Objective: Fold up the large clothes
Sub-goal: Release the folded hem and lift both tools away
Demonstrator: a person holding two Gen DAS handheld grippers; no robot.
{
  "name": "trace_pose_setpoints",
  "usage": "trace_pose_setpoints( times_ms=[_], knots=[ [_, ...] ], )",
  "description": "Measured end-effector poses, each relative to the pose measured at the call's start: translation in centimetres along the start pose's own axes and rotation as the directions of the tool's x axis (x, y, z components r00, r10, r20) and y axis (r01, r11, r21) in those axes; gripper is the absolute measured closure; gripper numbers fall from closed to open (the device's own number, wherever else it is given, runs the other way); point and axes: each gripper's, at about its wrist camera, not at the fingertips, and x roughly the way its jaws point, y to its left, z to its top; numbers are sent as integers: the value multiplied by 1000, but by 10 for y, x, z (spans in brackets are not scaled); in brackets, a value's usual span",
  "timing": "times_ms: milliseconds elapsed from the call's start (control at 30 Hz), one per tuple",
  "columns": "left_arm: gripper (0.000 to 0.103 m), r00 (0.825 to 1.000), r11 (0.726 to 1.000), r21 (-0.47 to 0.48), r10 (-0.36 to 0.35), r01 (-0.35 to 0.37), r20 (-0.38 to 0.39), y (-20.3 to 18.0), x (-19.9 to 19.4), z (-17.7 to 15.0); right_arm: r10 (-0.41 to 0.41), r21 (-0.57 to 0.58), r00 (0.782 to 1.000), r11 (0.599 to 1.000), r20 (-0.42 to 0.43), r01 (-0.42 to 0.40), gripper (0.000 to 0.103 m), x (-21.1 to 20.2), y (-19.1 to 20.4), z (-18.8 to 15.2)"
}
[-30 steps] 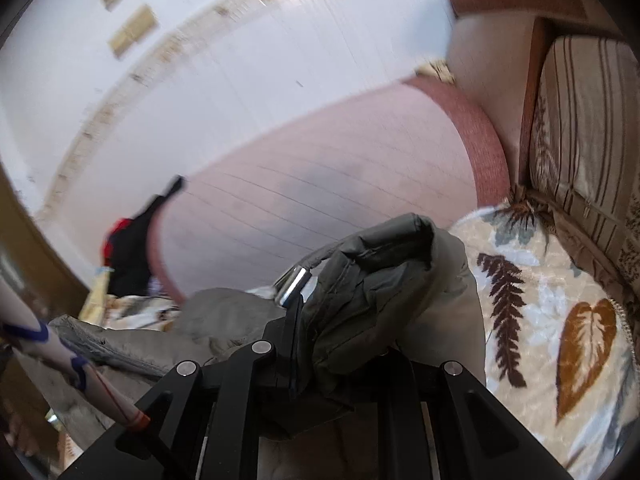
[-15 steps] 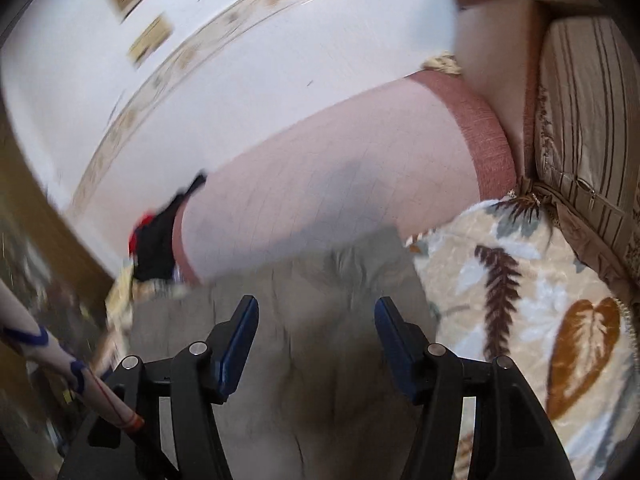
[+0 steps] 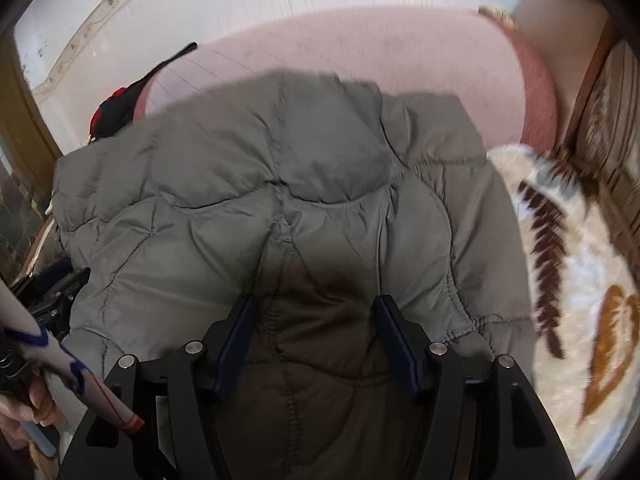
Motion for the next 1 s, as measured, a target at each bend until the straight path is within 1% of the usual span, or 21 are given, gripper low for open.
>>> trace_pose_setpoints(
  times_ms=[100,167,233,267,333,367,467,500,533,600,633,700,733,800,833,900,933,1000],
  knots=[
    [40,999,1000,-11,15,-15,-32,-1,9,4,31,48,999,998,-26,-29,37,10,-10,2],
    [41,999,999,-39,15,-16,-39,1,-4,3,40,67,999,997,-33,-38,37,4,-11,4],
    [41,1000,999,-44,-13,12,-6,4,-30,-7,49,105,999,993,-9,-47,37,-20,-9,-2],
    [41,1000,999,-39,-16,16,12,5,-42,-14,68,121,998,990,16,-69,37,-37,-9,-10],
    [41,998,999,-40,-7,9,55,10,-71,-34,109,127,992,985,60,-116,37,-69,-7,-32],
    [41,998,999,-44,-1,3,58,13,-79,-43,123,124,989,983,84,-133,36,-85,-6,-48],
    [41,998,997,-82,15,-10,62,25,-100,-69,128,136,985,980,120,-144,34,-122,-5,-103],
    [41,998,995,-93,25,-19,60,29,-104,-74,123,141,985,980,124,-140,34,-129,-6,-117],
    [41,998,993,-109,41,-35,52,34,-107,-78,110,146,988,981,110,-126,34,-134,-9,-131],
    [41,997,988,-148,53,-45,51,46,-112,-78,99,141,994,984,51,-105,34,-141,-14,-147],
    [41,997,985,-165,59,-49,57,51,-113,-76,88,138,995,986,53,-94,34,-149,-18,-152],
    [41,992,977,-196,103,-86,78,61,-114,-75,58,135,995,988,83,-69,34,-167,-21,-158],
    [41,989,972,-211,122,-103,79,67,-110,-75,56,136,994,988,93,-69,34,-173,-23,-160],
    [41,990,965,-237,131,-116,49,76,-96,-79,45,142,992,988,117,-61,35,-185,-25,-164],
    [40,990,964,-235,135,-123,35,79,-89,-83,37,150,992,987,120,-55,36,-185,-28,-164],
    [36,987,969,-201,155,-145,35,78,-80,-89,45,178,993,982,108,-64,45,-181,-30,-163],
    [36,985,972,-177,164,-154,45,76,-79,-91,49,193,994,979,100,-68,46,-178,-29,-161],
    [36,985,974,-163,168,-158,50,74,-77,-90,59,207,993,975,98,-78,46,-173,-26,-158]
  ],
)
